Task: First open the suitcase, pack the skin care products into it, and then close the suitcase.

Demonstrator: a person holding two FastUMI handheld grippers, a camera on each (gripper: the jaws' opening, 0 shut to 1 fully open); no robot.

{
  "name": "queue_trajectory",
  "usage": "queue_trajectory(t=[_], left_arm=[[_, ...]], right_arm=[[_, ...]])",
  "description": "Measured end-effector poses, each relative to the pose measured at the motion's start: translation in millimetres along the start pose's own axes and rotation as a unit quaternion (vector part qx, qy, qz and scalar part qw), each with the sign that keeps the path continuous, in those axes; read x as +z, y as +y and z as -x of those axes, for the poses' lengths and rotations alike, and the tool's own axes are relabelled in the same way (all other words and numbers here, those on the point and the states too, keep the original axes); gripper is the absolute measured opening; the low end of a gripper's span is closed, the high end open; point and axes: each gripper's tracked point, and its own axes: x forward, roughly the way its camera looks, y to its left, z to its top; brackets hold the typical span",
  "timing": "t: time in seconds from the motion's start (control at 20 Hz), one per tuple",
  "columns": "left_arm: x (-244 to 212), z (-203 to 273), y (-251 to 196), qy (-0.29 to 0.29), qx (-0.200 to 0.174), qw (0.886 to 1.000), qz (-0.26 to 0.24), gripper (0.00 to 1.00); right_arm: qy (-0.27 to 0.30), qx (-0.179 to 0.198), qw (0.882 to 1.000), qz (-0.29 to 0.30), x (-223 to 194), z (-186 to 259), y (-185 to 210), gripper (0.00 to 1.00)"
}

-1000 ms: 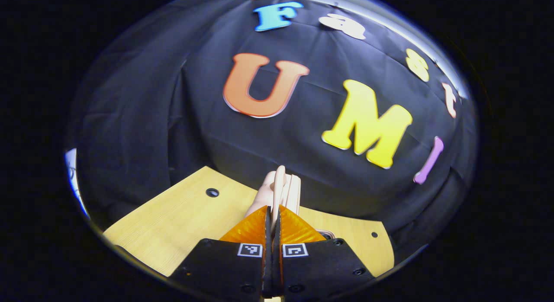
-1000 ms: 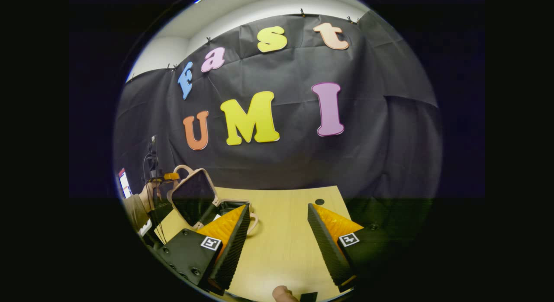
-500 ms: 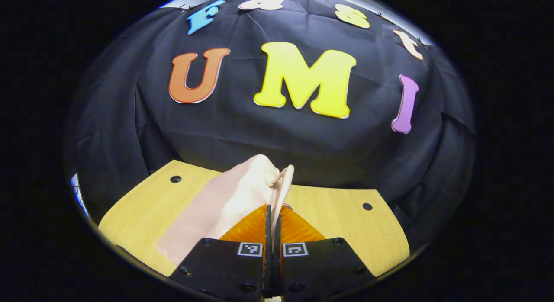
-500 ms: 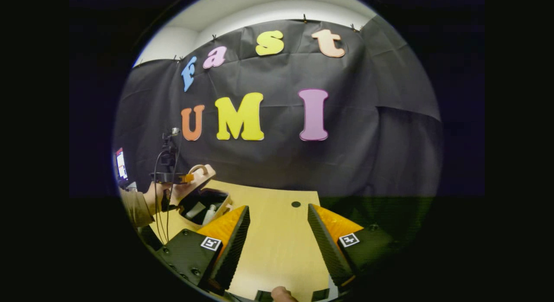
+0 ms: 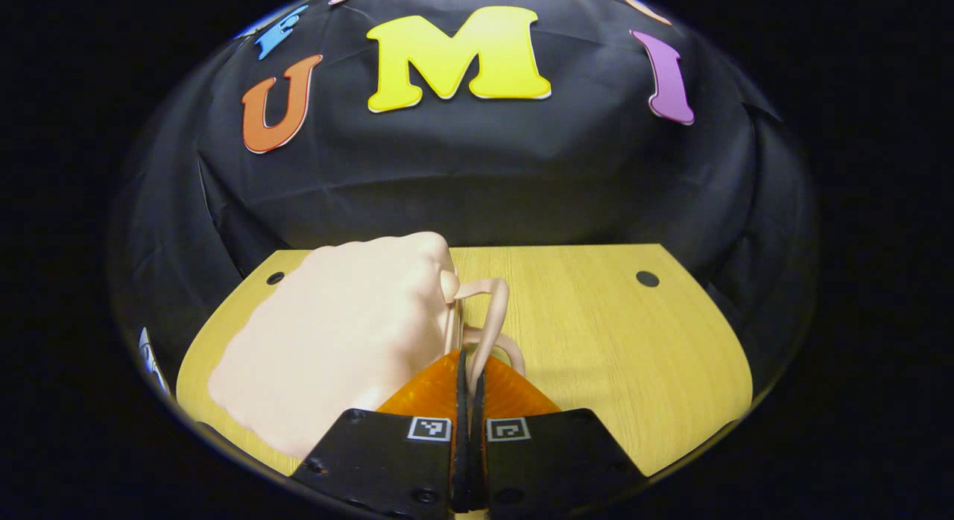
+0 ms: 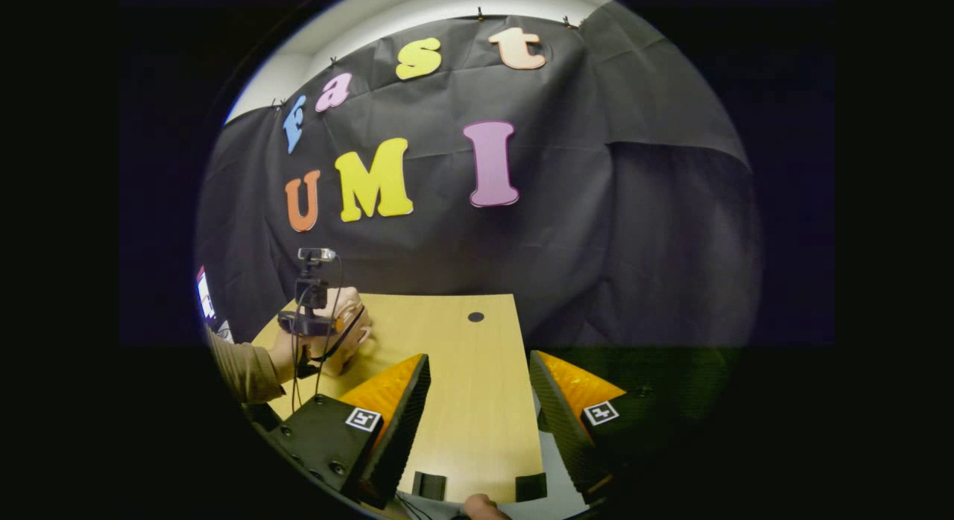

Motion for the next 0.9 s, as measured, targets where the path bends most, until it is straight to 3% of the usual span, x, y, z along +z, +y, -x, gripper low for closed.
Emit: queue_trajectory(t=[0.05,0.1,0.15,0.25,0.3,0.35,0.45,0.5,0.55,0.65,0.75,0.9], left_arm=[[-6,-1,-4,0.006,0.002,1.000,-0.003,0.04],[-10,-1,-6,0.010,0.006,1.000,-0.007,0.06],[-12,-3,-6,0.015,0.018,1.000,-0.013,0.07],[-21,8,3,0.046,0.068,0.995,-0.050,0.11],[-22,14,3,0.050,0.074,0.993,-0.070,0.12],[-22,19,-9,0.042,0.043,0.996,-0.066,0.20],[-16,28,-33,0.015,-0.030,0.999,-0.023,0.52],[-9,40,-32,0.007,-0.040,0.999,-0.014,0.51],[-3,50,-26,0.004,-0.036,0.999,-0.010,0.79],[14,76,-14,-0.014,-0.040,0.999,0.005,0.89],[42,114,1,-0.047,-0.053,0.997,0.013,0.87],[90,175,49,-0.113,-0.032,0.993,0.003,0.97]], right_arm=[[0.001,0.003,1.000,-0.005,0,0,4,0.80],[0.001,0.007,1.000,-0.008,2,0,10,0.75],[-0.001,0.009,1.000,-0.006,3,-1,16,0.80],[-0.007,0.015,1.000,-0.002,8,-5,30,0.80],[-0.010,0.020,1.000,-0.002,13,-7,38,0.75],[-0.014,0.027,1.000,-0.002,18,-10,50,0.80],[-0.021,0.036,0.999,0.001,26,-17,69,0.80],[-0.026,0.039,0.999,0.003,31,-22,81,0.80],[-0.028,0.041,0.999,0.004,34,-26,89,0.75],[-0.034,0.041,0.999,0.009,42,-35,108,0.80],[-0.054,0.028,0.998,0.023,58,-40,126,0.80],[-0.089,0.014,0.995,0.038,80,-45,157,0.80]])
